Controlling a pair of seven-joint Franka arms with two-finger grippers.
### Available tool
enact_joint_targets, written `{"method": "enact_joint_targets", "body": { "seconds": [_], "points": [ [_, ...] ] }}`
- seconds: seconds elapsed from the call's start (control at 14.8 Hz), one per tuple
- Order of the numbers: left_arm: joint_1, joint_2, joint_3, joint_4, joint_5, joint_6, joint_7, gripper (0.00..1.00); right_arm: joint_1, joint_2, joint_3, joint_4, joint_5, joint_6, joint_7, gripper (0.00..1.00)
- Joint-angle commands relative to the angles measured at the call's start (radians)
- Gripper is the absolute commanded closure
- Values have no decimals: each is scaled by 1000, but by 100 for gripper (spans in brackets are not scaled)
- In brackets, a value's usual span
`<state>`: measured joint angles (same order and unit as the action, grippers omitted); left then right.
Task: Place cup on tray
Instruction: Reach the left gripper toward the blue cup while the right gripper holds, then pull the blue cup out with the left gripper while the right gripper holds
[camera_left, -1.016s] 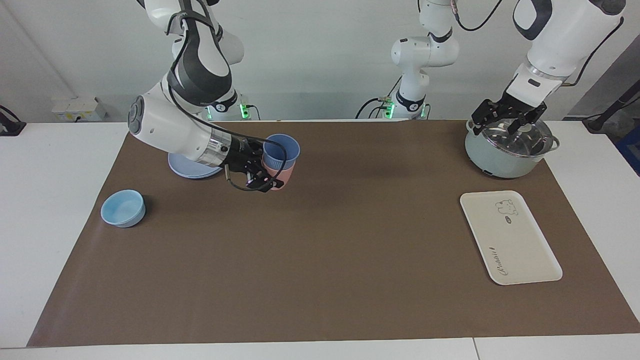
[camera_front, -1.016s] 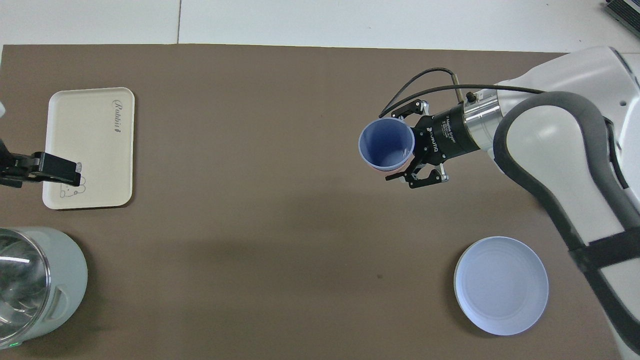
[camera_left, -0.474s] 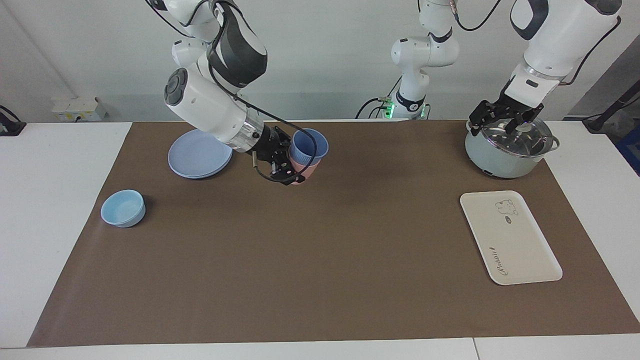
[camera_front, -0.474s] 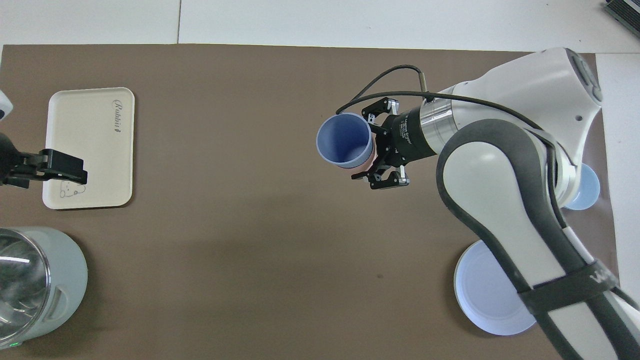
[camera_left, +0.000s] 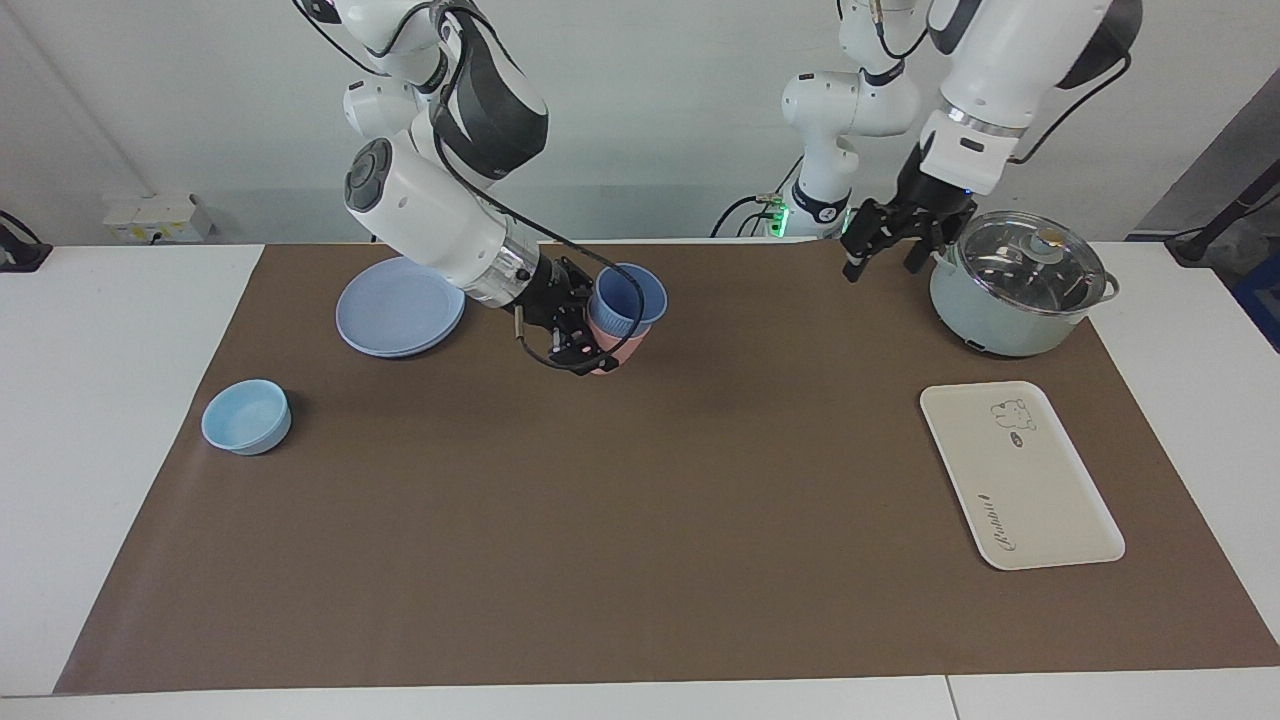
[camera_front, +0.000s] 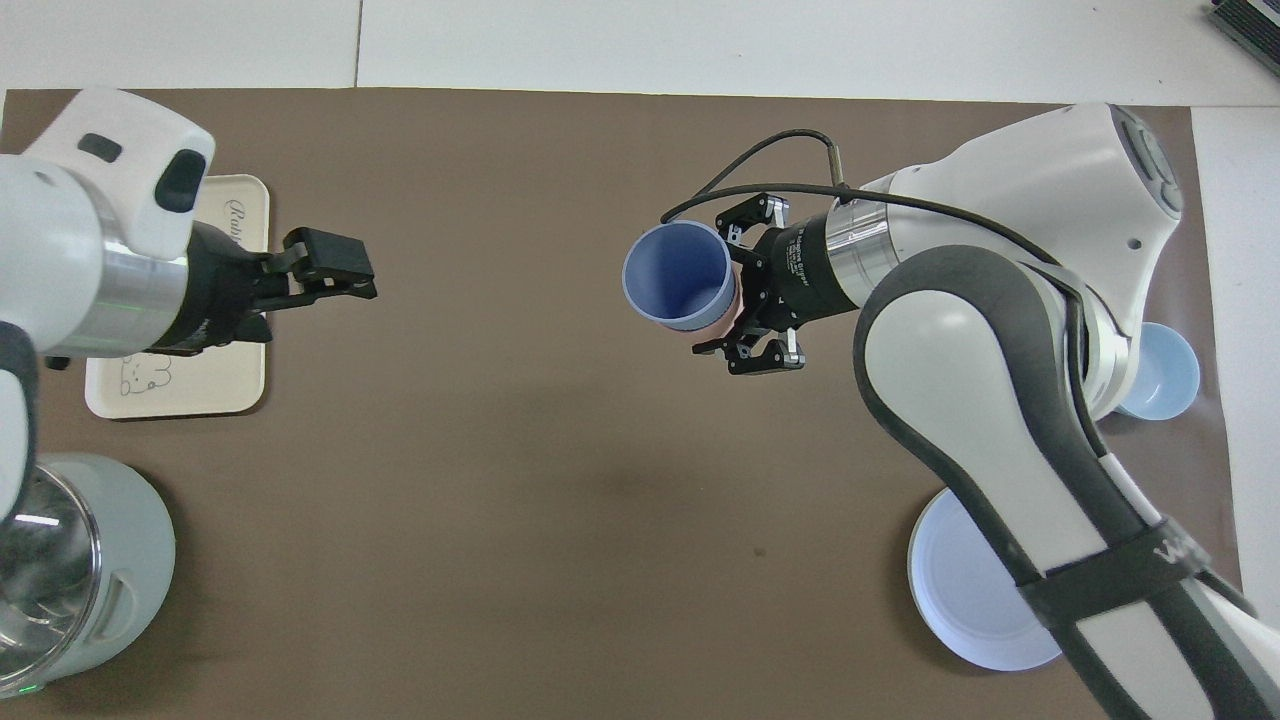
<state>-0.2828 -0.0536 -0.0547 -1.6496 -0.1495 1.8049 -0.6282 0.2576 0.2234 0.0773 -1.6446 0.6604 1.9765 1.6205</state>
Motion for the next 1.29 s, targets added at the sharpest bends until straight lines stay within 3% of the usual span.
{"method": "enact_joint_targets", "body": {
  "seconds": [0.0, 0.14, 0.2, 0.47, 0.81, 1.02, 1.15, 1.22],
  "points": [
    [-126, -6, 13, -51, -12, 193, -218, 0, 0, -2, 4, 0, -19, 15, 21, 100],
    [-208, -5, 13, -105, -12, 362, -324, 2, 12, -2, 3, -1, -19, 25, 22, 100],
    [-220, 7, 13, -104, -12, 402, -355, 8, 12, -2, 4, -1, -19, 30, 22, 100],
    [-263, 69, 13, -91, -12, 487, -396, 26, 12, -2, 4, -1, -19, 30, 21, 100],
    [-294, 92, 13, -91, -12, 521, -401, 36, 12, -2, 4, -1, -19, 25, 22, 100],
    [-309, 112, 13, -91, -12, 539, -412, 69, 12, -2, 3, -1, -22, 24, 21, 100],
    [-309, 118, 13, -87, -12, 539, -415, 82, 11, -2, 3, -1, -27, 21, 21, 100],
    [-311, 120, 13, -84, -10, 536, -429, 100, 11, -2, 4, -1, -28, 18, 21, 100]
  ]
}}
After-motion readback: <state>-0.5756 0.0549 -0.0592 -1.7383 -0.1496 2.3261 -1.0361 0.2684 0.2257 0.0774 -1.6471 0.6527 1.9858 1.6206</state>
